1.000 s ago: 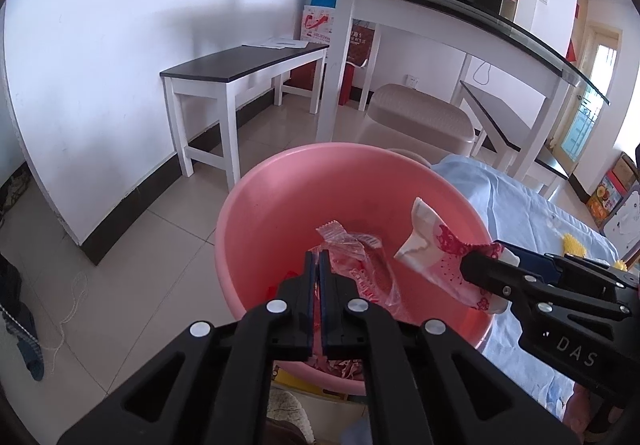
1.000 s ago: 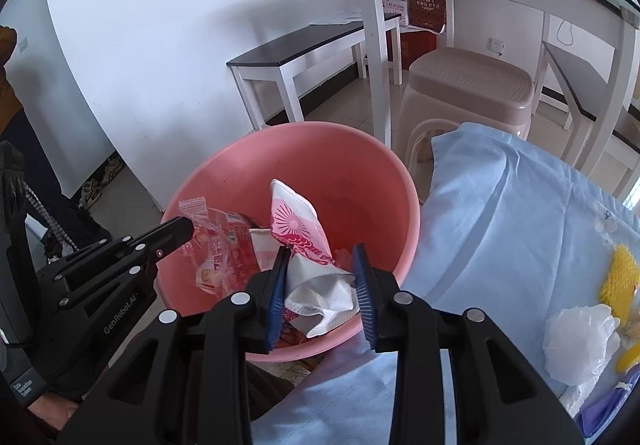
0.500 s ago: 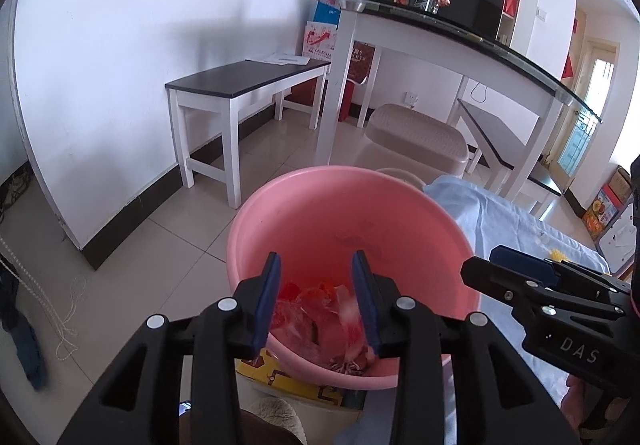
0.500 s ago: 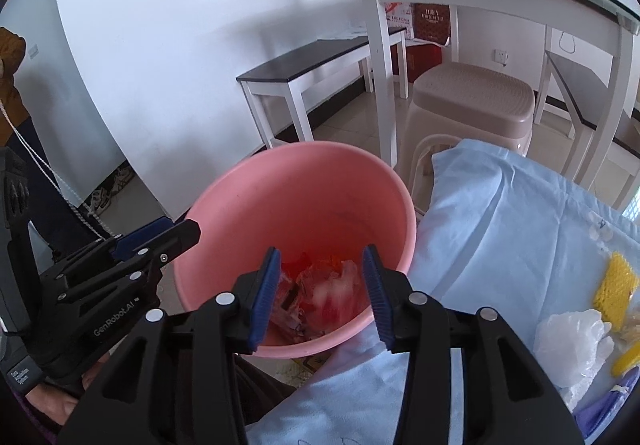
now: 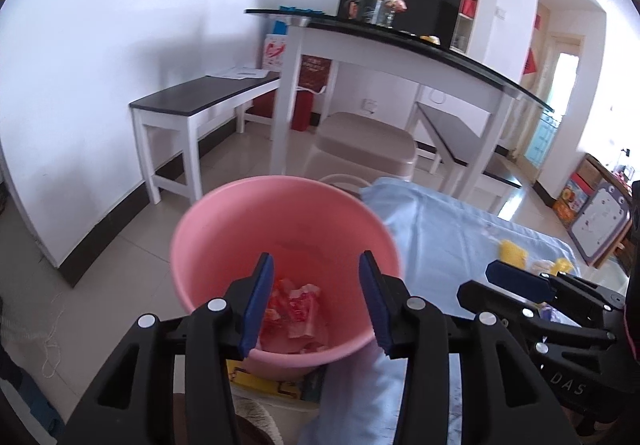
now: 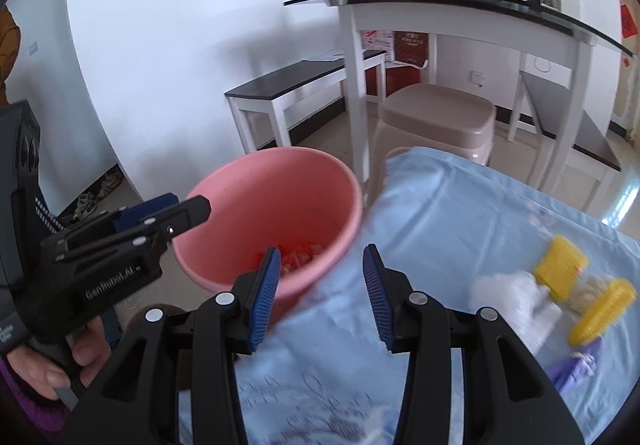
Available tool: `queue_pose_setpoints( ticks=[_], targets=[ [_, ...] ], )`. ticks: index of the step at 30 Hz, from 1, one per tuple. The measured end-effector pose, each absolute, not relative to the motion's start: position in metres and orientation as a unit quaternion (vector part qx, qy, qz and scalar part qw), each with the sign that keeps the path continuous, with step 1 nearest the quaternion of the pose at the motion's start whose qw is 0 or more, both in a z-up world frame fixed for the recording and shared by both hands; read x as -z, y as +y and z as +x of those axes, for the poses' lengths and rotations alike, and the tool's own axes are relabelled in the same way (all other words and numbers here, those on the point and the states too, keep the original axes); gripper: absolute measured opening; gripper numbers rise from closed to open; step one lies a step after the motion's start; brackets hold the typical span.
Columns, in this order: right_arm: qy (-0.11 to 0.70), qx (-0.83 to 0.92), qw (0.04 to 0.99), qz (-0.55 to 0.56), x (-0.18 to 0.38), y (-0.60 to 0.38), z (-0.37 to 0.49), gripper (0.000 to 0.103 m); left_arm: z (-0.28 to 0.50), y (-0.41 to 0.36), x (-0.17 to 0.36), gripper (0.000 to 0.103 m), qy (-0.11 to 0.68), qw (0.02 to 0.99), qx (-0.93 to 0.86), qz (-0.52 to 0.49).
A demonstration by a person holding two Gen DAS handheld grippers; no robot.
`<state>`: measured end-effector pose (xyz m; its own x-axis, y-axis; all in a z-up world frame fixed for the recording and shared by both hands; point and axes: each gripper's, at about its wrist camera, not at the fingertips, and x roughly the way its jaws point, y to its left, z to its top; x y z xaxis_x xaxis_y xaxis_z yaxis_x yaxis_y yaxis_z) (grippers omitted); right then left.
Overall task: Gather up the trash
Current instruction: 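Move both open grippers back over the remaining trash on the table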
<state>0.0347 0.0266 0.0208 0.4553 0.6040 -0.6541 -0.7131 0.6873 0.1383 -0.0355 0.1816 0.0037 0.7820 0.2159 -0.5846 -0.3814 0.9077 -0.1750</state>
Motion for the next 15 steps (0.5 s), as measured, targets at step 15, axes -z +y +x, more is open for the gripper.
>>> queue_pose_setpoints(
  ticks=[15],
  targets=[
    [0.366, -0.281, 0.885, -0.057, -0.011, -0.093, 0.030, 0.044, -0.016, 0.104, 0.007, 0.045, 0.315, 0.938, -0.060, -0.133]
  ],
)
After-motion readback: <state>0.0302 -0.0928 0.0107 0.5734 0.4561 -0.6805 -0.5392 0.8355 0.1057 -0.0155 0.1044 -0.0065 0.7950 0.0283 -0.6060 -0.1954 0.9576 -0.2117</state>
